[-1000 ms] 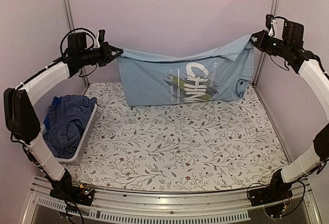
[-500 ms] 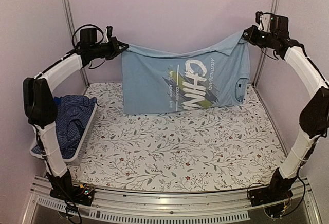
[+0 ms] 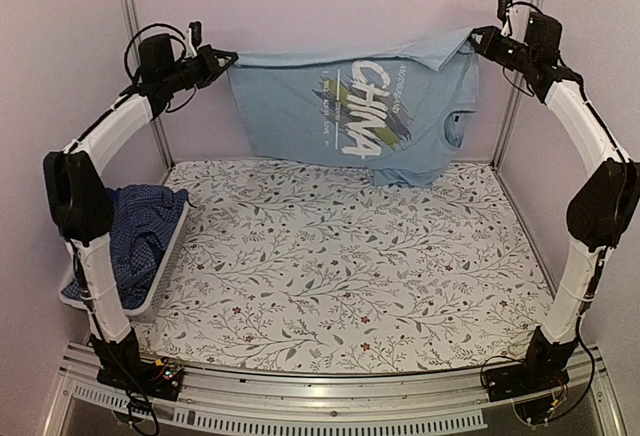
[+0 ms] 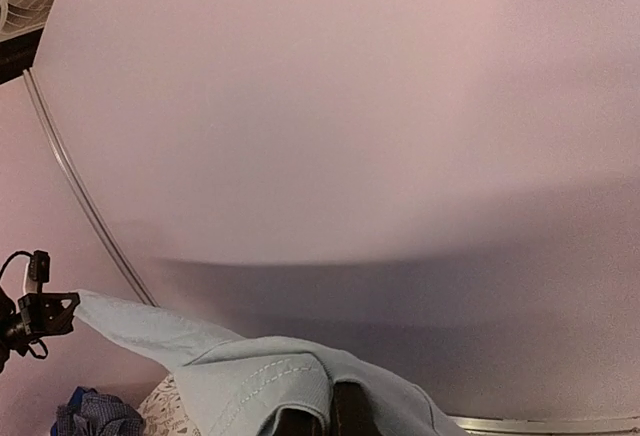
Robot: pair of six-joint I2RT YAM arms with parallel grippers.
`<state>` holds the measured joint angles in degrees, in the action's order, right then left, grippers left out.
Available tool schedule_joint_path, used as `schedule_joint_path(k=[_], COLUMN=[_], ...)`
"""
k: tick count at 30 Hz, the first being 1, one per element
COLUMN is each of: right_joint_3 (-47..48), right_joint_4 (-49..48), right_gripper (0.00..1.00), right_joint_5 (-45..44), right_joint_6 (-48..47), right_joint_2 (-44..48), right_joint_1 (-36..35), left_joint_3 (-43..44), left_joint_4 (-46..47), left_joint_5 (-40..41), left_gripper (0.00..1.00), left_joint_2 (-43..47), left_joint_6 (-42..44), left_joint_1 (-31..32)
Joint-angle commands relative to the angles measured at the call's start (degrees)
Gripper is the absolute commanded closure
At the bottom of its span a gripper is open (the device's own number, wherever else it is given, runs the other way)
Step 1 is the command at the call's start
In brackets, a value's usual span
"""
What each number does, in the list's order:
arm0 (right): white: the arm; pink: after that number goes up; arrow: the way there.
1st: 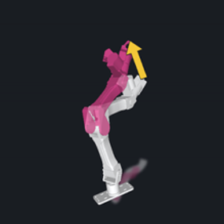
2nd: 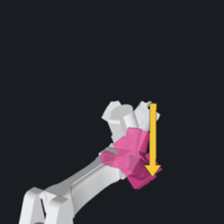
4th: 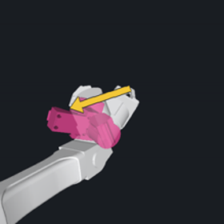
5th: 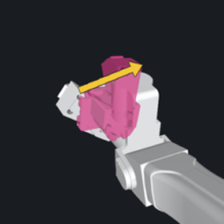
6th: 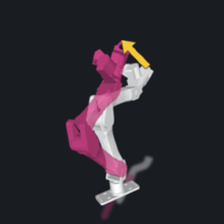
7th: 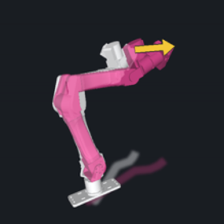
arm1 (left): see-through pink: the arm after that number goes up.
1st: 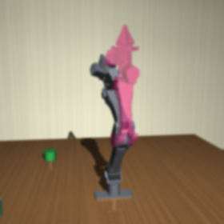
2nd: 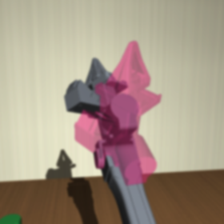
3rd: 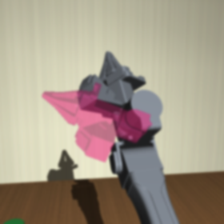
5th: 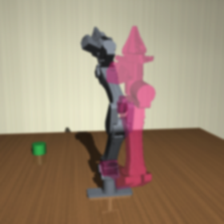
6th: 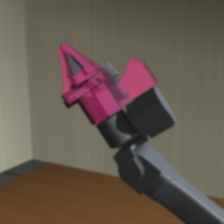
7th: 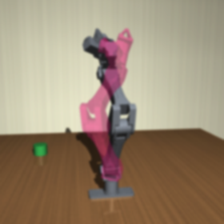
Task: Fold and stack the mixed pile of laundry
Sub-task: Flatten out the crumpled T-shirt at the center of the board.
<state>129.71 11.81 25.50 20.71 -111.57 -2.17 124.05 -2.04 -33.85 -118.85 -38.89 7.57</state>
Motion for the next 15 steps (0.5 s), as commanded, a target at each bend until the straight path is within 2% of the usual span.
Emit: schedule_joint_path(k=[1, 4, 8, 11, 15], right_joint_3=[-18.6, -36.1, -57.9, -69.2, -79.0], right_joint_4=[-4.7, -6.1, -8.4, -6.3, -0.9], right_gripper=[1.0, 1.0, 1.0, 1.0, 1.0], right_joint_5=[4.2, 6.2, 6.6, 5.9, 5.7], right_joint_6=[-1.5, -0.6, 2.2, 4.0, 5.5], right_joint_2=[8.3, 14.8, 25.8, 33.2, 37.7], right_joint_1=[0.3, 0.1, -0.6, -1.1, -1.4], left_joint_3=[-23.3, -39.4, -56.2, -64.6, -72.7], left_joint_4=[5.7, 9.4, 13.0, 10.5, 8.7], left_joint_5=[-1.1, -1.6, -2.7, -1.4, -2.9], left_gripper=[1.0, 1.0, 1.0, 1.0, 1.0], left_joint_2=[9.4, 14.7, 21.4, 25.1, 26.4], left_joint_6=[6.0, 5.4, 4.8, 6.2, 6.2], left_joint_1=[-0.2, -0.4, 0.3, 1.2, 2.0])
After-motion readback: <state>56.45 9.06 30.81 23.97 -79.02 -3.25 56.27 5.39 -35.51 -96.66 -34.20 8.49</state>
